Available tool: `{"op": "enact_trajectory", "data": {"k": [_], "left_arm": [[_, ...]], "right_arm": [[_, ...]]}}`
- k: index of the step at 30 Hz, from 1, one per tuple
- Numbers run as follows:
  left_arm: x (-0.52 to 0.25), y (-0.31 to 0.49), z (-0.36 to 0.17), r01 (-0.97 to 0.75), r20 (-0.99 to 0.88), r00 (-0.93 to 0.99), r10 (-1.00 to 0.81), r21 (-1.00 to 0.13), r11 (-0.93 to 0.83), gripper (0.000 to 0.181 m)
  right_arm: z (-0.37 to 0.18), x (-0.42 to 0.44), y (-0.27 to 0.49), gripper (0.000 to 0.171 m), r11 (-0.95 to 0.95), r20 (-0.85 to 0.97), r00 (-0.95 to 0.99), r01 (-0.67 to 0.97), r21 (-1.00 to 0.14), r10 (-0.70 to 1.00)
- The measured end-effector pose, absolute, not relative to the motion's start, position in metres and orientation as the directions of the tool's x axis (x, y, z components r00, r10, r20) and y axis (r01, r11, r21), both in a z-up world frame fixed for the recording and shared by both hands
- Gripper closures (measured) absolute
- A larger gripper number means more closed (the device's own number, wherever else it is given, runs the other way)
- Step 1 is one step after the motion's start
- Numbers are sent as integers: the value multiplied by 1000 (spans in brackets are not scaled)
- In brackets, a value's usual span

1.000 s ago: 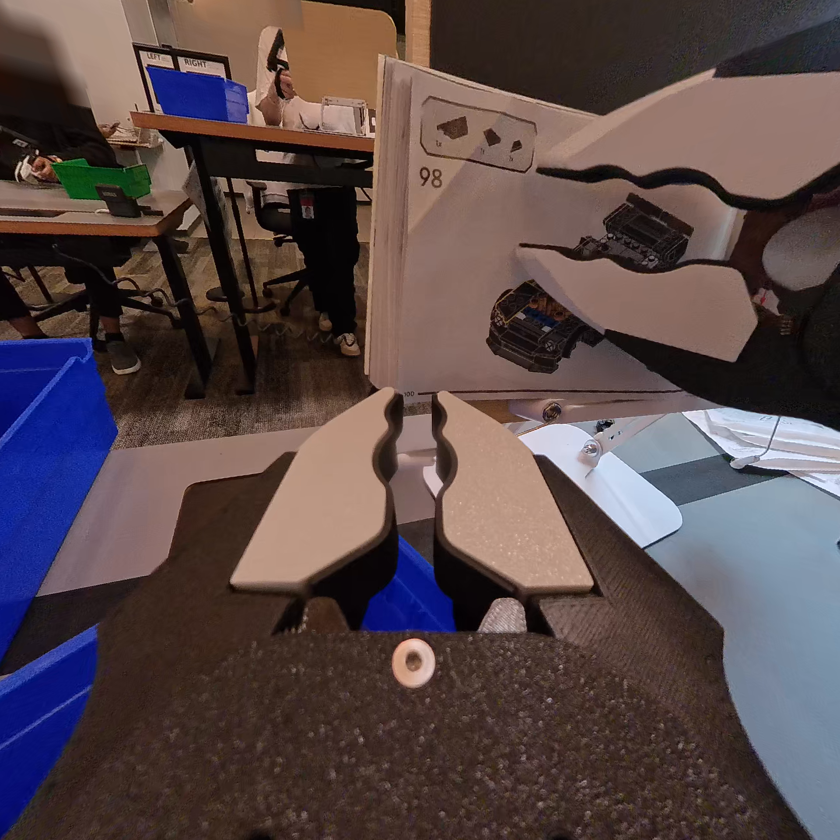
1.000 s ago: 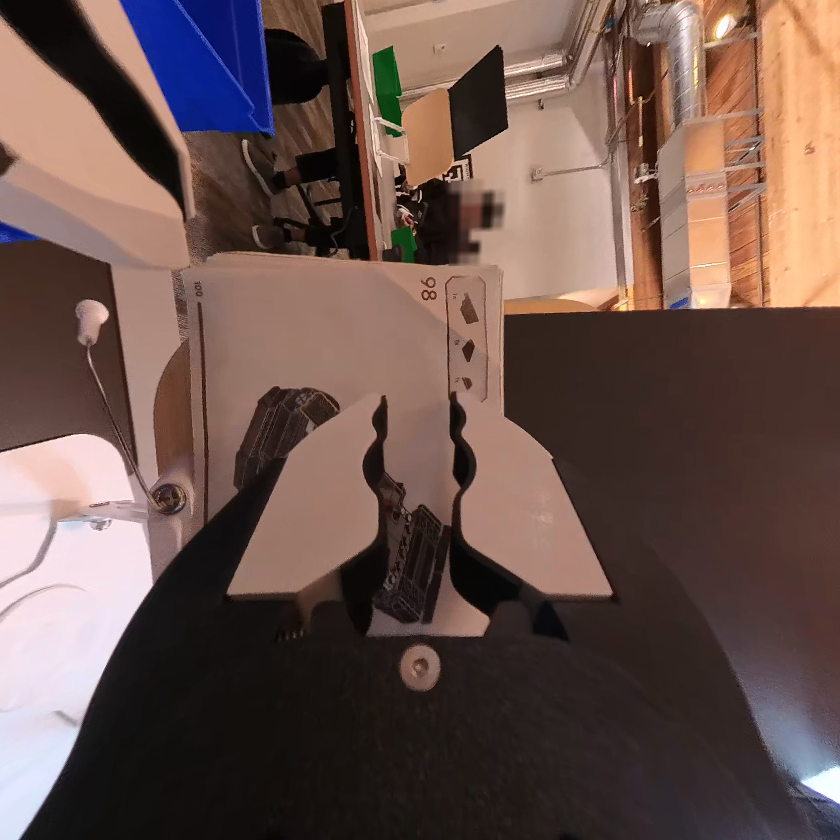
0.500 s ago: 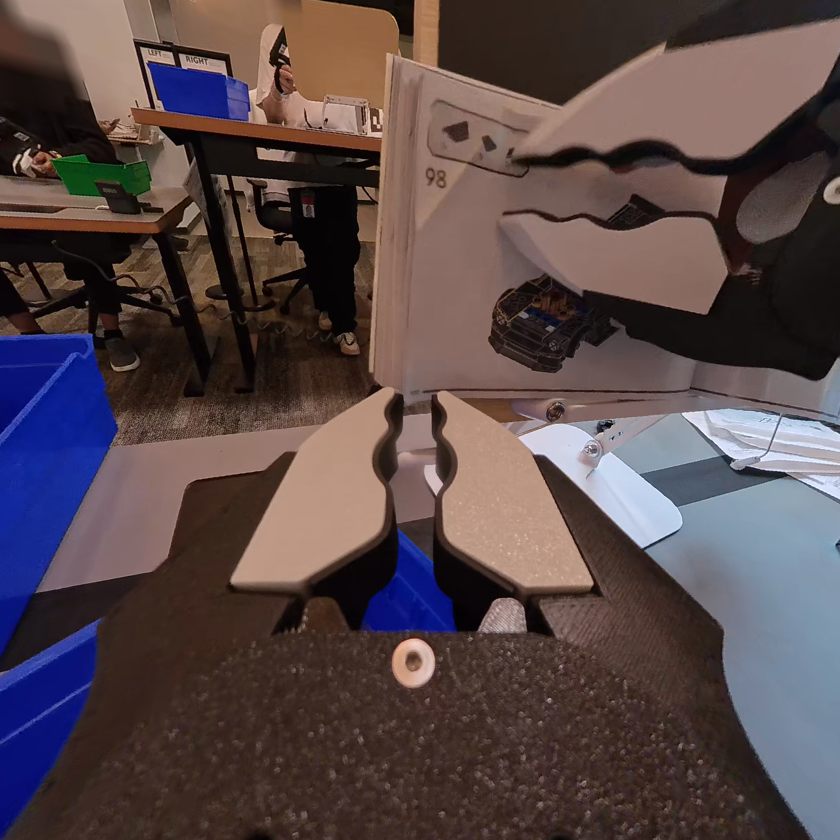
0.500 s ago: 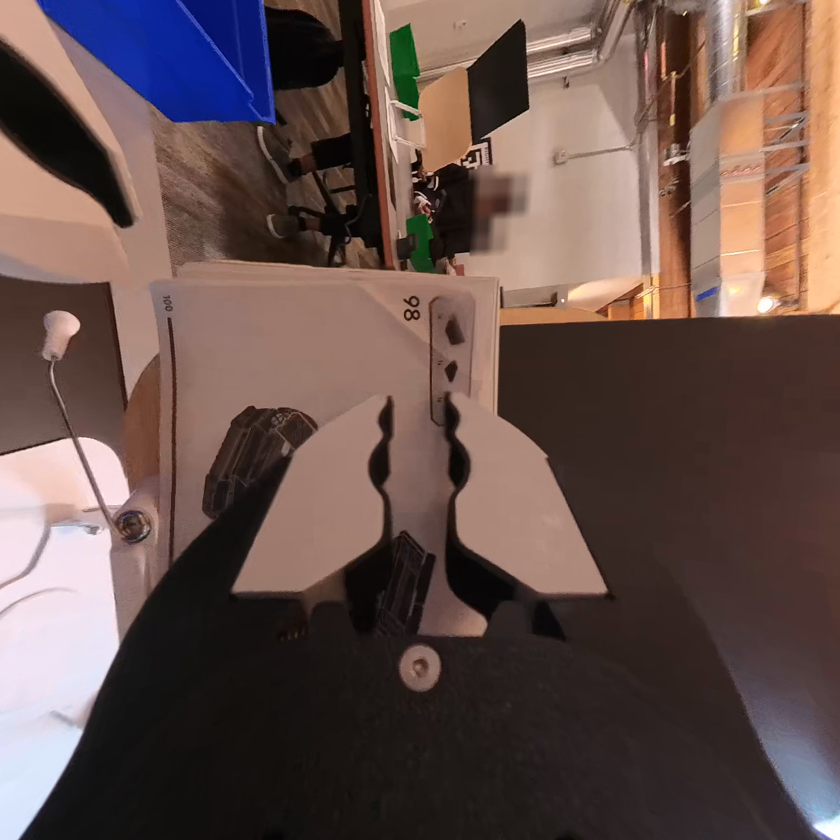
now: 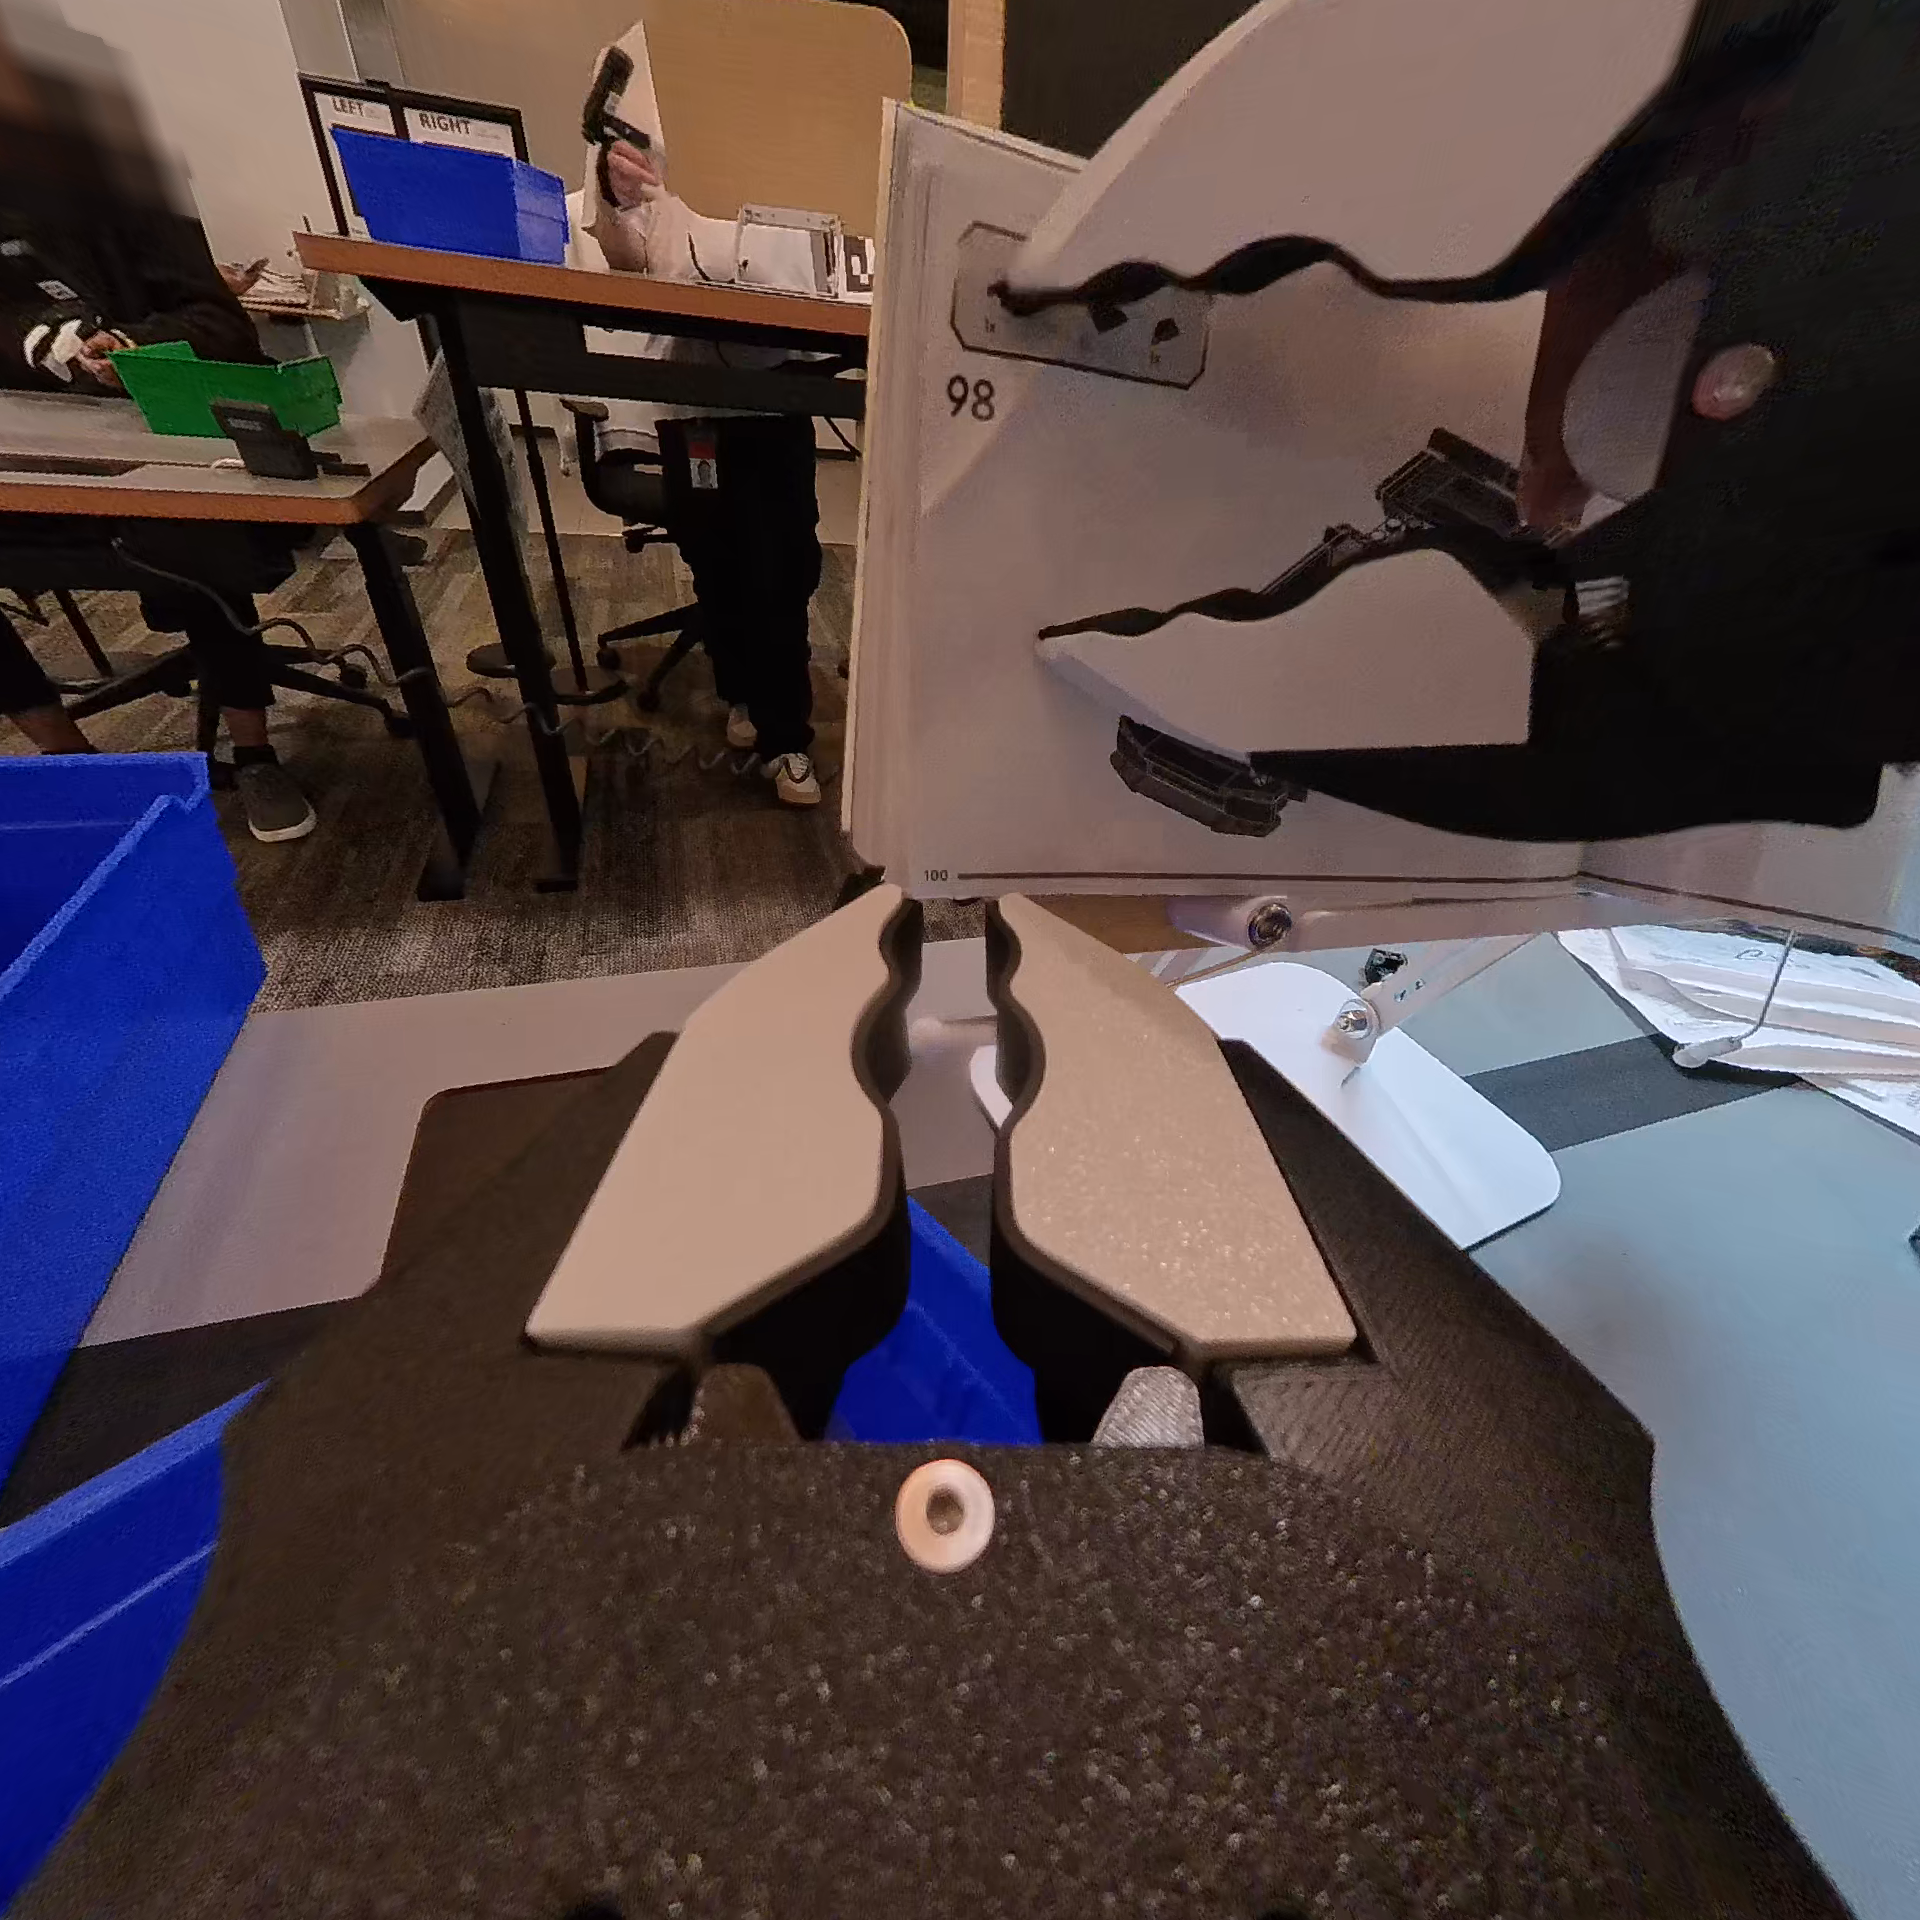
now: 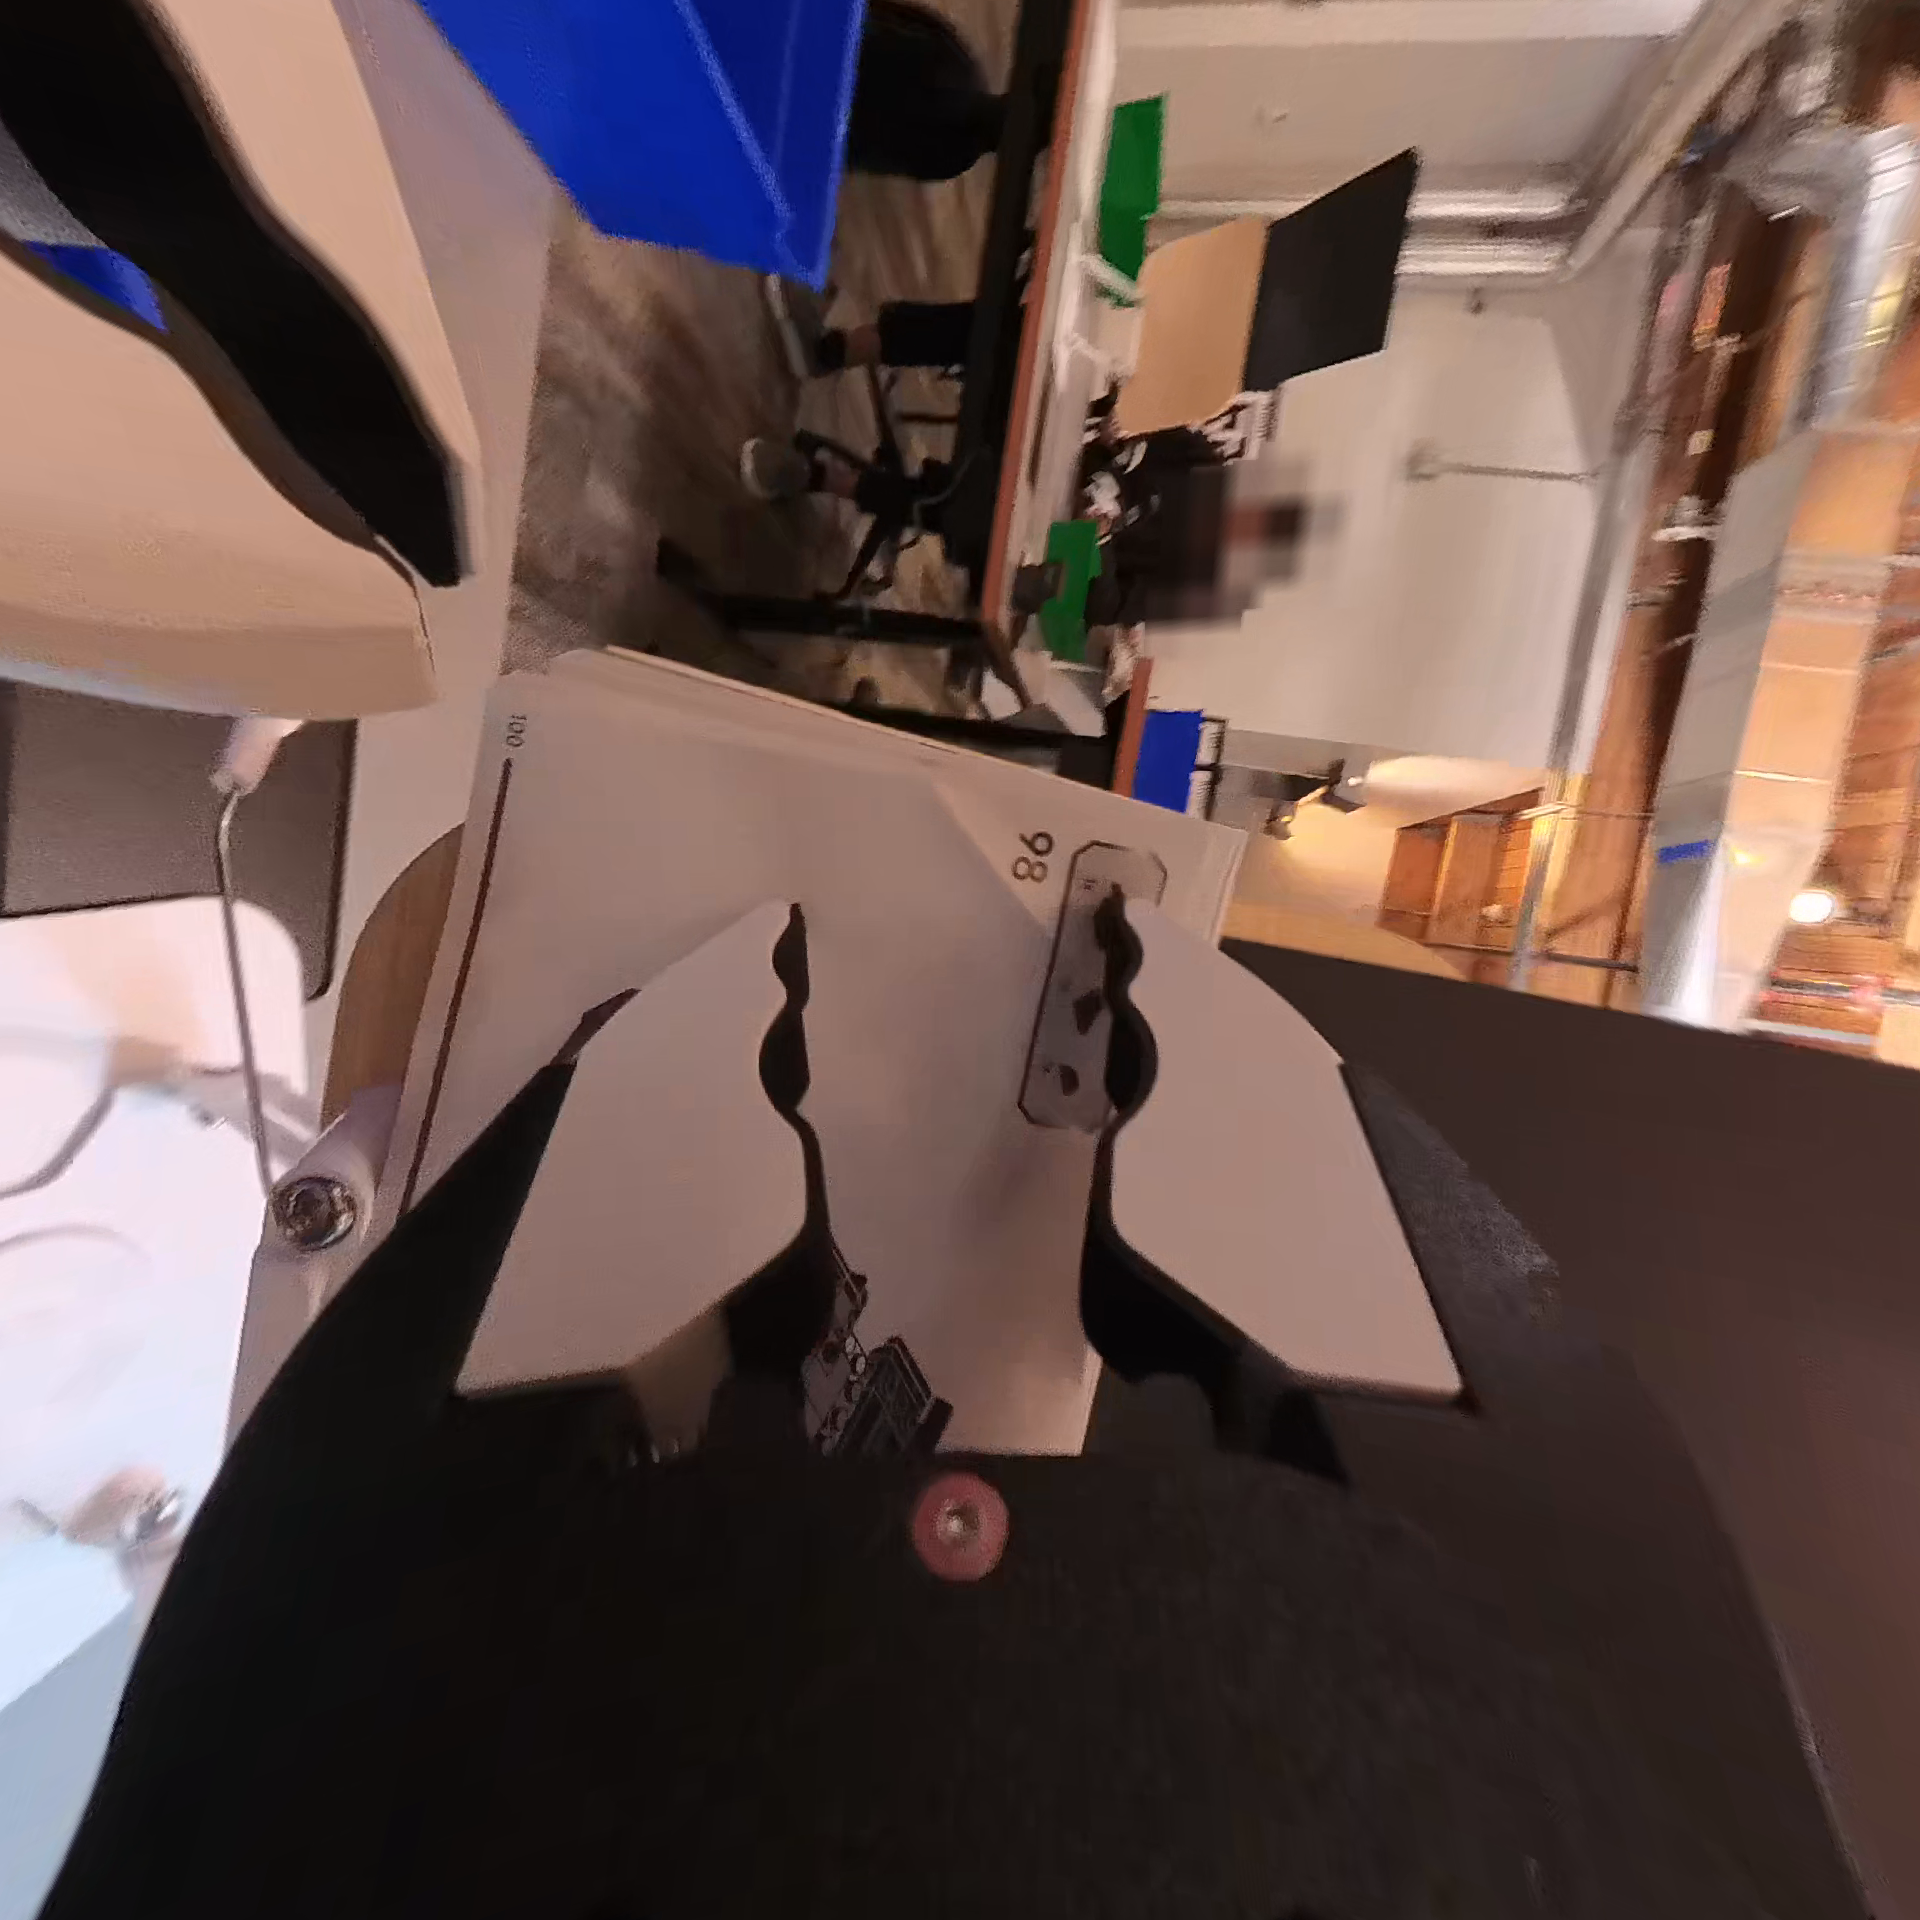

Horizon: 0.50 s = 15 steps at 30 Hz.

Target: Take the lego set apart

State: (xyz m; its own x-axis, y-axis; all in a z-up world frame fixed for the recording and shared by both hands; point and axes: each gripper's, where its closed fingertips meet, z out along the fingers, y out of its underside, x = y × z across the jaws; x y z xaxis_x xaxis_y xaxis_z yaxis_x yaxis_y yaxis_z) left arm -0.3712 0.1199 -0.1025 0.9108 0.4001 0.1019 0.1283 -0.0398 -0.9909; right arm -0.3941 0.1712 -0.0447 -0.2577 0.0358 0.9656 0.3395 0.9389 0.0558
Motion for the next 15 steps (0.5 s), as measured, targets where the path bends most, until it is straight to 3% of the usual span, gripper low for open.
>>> {"op": "enact_trajectory", "data": {"k": [8,15], "left_arm": [[-371,120,-105,128,99,912,398,-991,-48,170],[-371,118,-104,131,103,912,396,-990,-43,171]], "right_arm": [[-50,-399,181,125,855,889,-456,478,201,47],[-51,-389,192,160,851,908,-413,500,158,74]]}}
